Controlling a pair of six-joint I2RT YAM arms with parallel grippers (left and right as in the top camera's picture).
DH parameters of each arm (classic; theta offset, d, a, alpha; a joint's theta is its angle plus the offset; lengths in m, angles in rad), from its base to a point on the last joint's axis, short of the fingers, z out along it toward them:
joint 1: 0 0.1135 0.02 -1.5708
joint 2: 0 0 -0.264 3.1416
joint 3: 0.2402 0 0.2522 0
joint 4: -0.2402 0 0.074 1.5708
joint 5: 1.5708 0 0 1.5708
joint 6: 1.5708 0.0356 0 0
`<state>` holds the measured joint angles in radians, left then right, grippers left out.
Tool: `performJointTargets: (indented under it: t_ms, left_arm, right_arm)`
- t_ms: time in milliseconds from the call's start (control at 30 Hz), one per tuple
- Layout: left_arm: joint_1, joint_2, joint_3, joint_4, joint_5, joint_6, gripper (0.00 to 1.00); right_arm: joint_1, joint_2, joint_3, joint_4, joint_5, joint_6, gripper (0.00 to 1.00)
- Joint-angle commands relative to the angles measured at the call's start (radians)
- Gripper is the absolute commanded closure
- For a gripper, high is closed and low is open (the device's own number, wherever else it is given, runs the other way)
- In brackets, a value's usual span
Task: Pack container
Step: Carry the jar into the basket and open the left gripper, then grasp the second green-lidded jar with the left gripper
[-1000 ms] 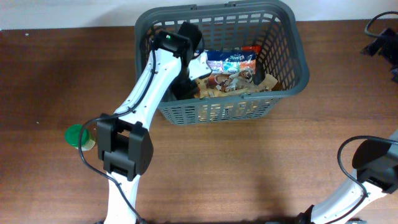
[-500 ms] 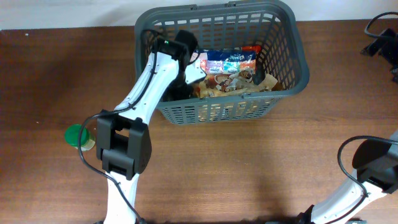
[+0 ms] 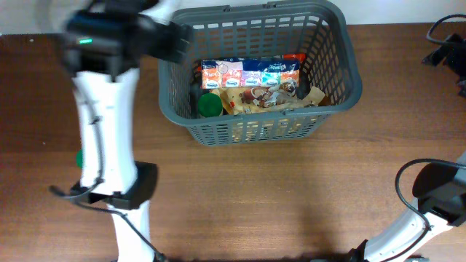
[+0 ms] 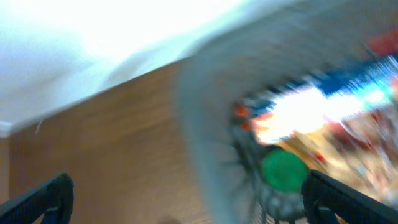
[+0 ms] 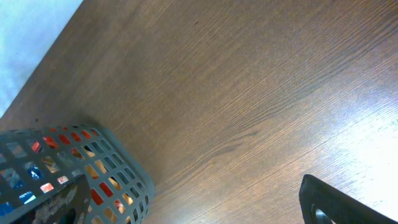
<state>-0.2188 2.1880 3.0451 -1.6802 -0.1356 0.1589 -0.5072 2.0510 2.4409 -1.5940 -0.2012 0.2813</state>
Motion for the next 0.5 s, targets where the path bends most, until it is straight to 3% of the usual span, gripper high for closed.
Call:
performJointTargets:
  t_ms: [0,233,367,467]
  left_arm:
    - [0.198,-0.001,-0.013,-0.007,-0.026,-0.249,0.01]
    - [0.452,0.000,-0.280,-0.007,0.074,-0.230,0.01]
    - [0.512,-0.003,-0.481,-0.008,0.181,-0.122,0.07]
    - [0.517,-0.021,-0.602,-0.008,0.181,-0.093,0.09]
  right_arm:
    - [0.004,0.005,-0.005,0.000,-0.005,0.001,0.01]
    - [0.004,0.005,-0.005,0.002,-0.005,0.001,0.01]
    - [0.004,0.005,-0.005,0.010,-0.005,0.001,0.01]
    - [0.004,0.005,-0.005,0.012,-0.005,0.001,0.01]
